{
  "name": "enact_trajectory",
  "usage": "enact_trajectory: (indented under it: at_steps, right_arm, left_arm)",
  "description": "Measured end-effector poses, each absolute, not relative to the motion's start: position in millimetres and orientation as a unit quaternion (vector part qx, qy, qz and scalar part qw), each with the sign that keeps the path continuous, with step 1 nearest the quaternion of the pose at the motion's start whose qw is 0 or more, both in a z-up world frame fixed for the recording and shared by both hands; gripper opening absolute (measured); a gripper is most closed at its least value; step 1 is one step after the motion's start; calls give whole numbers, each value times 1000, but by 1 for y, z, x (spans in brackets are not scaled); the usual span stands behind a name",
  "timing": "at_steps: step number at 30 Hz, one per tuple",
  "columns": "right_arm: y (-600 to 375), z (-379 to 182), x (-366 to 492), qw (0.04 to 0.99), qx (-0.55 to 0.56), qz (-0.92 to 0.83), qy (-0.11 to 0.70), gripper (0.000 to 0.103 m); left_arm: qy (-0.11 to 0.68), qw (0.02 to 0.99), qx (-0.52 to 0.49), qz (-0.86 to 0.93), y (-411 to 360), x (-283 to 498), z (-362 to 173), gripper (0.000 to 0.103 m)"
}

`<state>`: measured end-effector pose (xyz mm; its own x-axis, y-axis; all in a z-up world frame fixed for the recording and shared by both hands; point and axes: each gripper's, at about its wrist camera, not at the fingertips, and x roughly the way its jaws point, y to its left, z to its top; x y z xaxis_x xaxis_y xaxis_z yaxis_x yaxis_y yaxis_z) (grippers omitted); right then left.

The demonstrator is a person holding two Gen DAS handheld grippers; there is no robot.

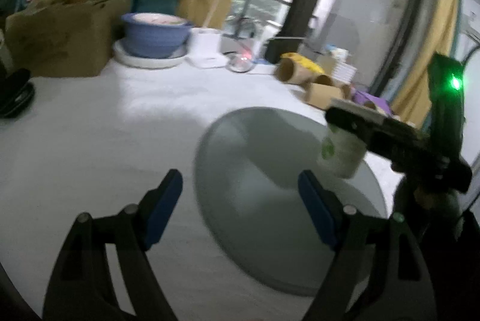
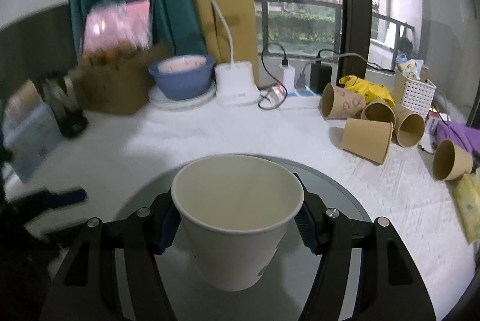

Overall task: Flip cup upright
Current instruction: 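Lower the white cup mouth-up onto the gray tray with the right gripper, then open the right gripper and pull it back from the cup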

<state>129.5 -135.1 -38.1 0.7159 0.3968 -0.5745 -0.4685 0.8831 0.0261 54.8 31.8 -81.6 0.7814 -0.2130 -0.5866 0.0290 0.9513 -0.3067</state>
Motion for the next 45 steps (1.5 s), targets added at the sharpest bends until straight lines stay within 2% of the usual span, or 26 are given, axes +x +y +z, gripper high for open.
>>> enact_trajectory:
  at_steps: [19,21,22,45]
  right_arm:
    - [-119,-59,126,919,-87,213,321,71]
    - [-121,-61,123,919,-87,209,323,80]
    - [-122,-61,121,919,-87,209,323,81]
    - [-155,-19,57,934,-53,200,291,81]
  left_arm:
    - [353,927,-128,-22,34,67,-92,81]
    - [350,929,-121,-21,30,67,-90,81]
    - [348,930,-117,-22,28,66,-89,81]
    - [288,954,-76,-38,-6,33,-43,81]
